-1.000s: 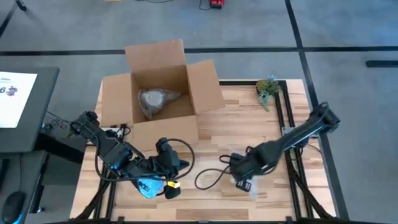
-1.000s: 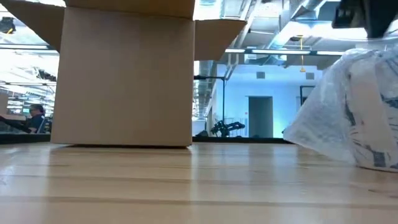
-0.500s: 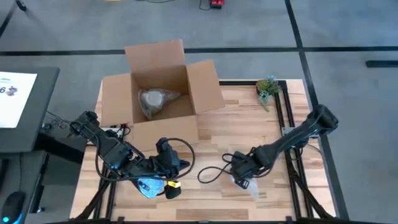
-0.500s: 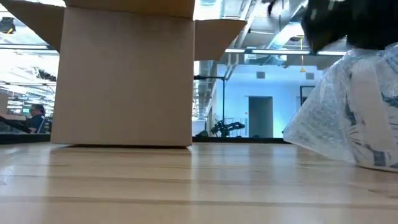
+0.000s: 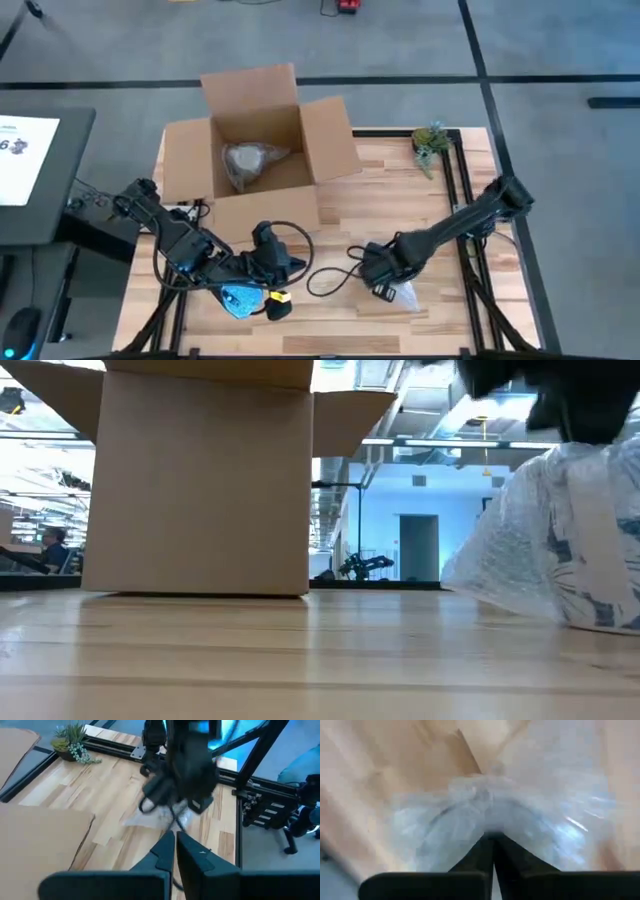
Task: Wrap mug
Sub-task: Wrap the blue patterned mug with the bubble wrap, then put the wrapped blue patterned mug into the box
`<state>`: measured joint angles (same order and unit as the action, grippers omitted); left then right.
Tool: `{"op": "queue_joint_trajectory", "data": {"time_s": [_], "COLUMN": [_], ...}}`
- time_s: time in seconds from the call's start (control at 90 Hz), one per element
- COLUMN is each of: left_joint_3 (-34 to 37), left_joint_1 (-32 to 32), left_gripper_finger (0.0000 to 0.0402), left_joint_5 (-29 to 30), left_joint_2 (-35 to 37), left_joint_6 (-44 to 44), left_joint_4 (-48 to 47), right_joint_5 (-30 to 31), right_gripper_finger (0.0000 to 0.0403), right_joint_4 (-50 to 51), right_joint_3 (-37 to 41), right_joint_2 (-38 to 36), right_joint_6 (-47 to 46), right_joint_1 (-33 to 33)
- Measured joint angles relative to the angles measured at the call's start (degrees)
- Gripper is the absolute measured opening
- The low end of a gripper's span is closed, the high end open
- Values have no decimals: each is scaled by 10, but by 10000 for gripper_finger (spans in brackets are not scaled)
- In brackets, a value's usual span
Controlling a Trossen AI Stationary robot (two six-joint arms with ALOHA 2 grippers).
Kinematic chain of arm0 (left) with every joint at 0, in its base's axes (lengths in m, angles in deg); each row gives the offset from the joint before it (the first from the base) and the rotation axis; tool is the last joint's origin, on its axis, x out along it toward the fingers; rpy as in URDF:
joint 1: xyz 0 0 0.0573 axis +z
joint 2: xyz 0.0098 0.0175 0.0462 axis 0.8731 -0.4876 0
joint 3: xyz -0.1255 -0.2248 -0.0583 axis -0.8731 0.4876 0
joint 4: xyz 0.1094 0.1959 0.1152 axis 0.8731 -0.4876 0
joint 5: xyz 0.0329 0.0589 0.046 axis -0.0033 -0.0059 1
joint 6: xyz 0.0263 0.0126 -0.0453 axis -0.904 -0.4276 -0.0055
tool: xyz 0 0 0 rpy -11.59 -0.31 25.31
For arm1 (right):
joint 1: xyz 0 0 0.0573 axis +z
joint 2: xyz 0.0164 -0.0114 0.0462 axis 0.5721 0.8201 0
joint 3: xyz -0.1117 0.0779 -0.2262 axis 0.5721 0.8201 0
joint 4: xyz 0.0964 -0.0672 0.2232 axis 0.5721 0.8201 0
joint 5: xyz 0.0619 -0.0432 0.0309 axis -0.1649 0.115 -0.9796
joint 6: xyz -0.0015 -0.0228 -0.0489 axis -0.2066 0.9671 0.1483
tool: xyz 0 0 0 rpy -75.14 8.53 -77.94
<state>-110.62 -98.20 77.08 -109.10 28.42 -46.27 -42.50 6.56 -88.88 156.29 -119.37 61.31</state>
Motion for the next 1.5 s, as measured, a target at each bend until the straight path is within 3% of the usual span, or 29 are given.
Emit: {"op": "queue_joint_trajectory", "data": {"time_s": [0.144,0.3,0.467,0.789,0.989,1.267,1.378,1.5], "left_joint_3": [0,0,0,0,0,0,0,0], "left_joint_1": [0,0,0,0,0,0,0,0], "left_gripper_finger": [0,0,0,0,0,0,0,0], "left_joint_5": [-3,-6,-9,-10,-10,-21,-25,-28], "left_joint_2": [0,0,0,0,0,0,0,0], "left_joint_6": [-1,-1,-1,-1,-6,-6,-10,-10], "left_joint_4": [2,2,2,1,1,2,2,2], "right_joint_5": [-3,-60,-64,-86,-85,-72,-76,-75], "right_gripper_finger": [0,0,0,0,0,1,22,84], "right_joint_4": [21,-6,-60,-160,-132,-48,-71,-103], "right_joint_3": [-8,-10,34,130,104,23,15,14], "right_joint_2": [-49,-89,-89,-20,6,-71,-111,-123], "right_joint_6": [-1,25,26,43,72,71,62,83], "right_joint_1": [-3,12,21,-10,-26,-23,-8,30]}}
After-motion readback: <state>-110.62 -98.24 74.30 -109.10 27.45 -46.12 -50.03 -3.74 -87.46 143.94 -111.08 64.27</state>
